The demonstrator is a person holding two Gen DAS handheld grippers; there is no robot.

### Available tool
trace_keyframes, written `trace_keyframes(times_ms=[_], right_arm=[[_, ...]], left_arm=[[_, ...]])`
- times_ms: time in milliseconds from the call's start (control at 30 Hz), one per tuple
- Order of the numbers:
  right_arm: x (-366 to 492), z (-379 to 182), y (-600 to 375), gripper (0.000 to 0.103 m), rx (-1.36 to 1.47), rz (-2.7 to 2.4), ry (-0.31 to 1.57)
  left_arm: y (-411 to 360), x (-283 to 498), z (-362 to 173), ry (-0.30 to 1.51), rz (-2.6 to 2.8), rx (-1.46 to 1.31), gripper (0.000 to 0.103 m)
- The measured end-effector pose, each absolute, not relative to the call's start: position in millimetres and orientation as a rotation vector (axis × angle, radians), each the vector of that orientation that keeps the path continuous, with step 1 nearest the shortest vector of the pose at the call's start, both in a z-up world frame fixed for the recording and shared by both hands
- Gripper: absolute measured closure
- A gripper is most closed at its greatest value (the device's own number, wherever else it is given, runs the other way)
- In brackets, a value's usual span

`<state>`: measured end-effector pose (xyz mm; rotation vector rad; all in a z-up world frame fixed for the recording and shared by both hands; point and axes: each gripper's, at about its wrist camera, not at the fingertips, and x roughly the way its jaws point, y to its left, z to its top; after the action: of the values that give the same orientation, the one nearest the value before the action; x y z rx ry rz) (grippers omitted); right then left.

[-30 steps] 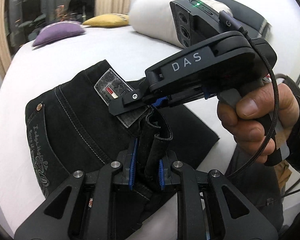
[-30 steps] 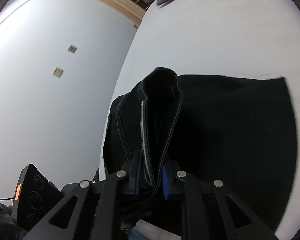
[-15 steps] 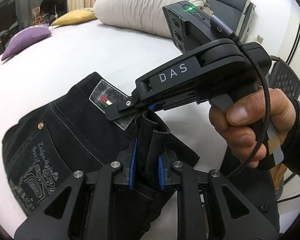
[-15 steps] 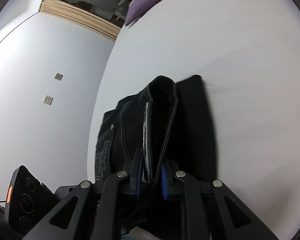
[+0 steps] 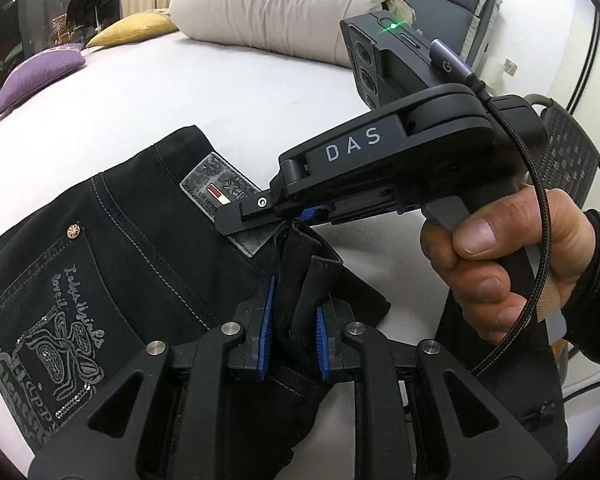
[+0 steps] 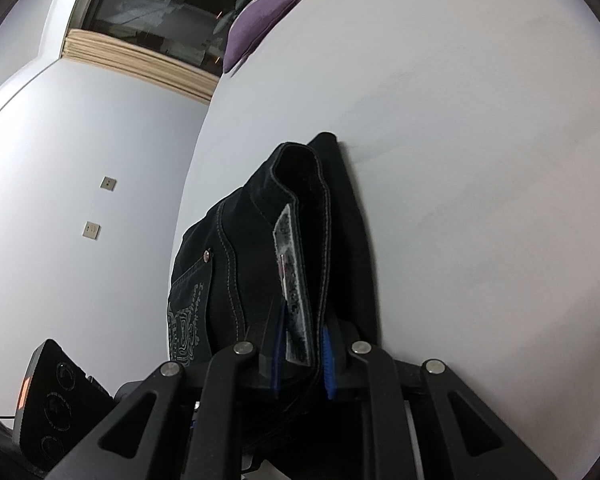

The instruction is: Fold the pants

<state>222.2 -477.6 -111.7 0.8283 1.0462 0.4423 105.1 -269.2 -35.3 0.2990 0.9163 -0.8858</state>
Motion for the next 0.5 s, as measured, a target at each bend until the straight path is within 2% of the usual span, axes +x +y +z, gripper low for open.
trace_keyframes(times_ms=[133, 267, 333, 367, 400, 433, 500], right_arm=[[218.8, -115.1, -480.2, 0.085, 0.837, 0.431, 1.041], [219.1, -132.4, -491.8, 0.082, 0.955, 0.482, 1.042], [213.3, -123.6, -495.8, 0.069, 0.949, 0.447, 1.038], [207.3, -114.6, -498.5, 0.065, 0.921, 0.420, 1.022], [200.5, -106.4, -503.1, 0.052, 0.907, 0.383, 1.007], [192.9, -97.9, -508.9, 0.051, 0.905, 0.334, 0.985], [183.4, -81.8, -512.5, 0.053, 0.927, 0.352, 0.937]], left_arm=[[-269.1, 107.0, -38.3, 0.919, -0.891, 0.299, 0.085], [-251.7, 105.7, -26.6, 0.958, -0.932, 0.267, 0.077], [-228.3, 101.3, -9.7, 0.927, -0.949, 0.219, 0.073], [-214.6, 101.3, -2.1, 0.913, -0.948, 0.193, 0.054], [-203.2, 102.9, 2.6, 0.904, -0.939, 0.165, 0.042], [-186.3, 105.8, 8.9, 0.879, -0.915, 0.119, 0.025], [-158.1, 116.5, 17.3, 0.837, -0.874, 0.043, 0.025]])
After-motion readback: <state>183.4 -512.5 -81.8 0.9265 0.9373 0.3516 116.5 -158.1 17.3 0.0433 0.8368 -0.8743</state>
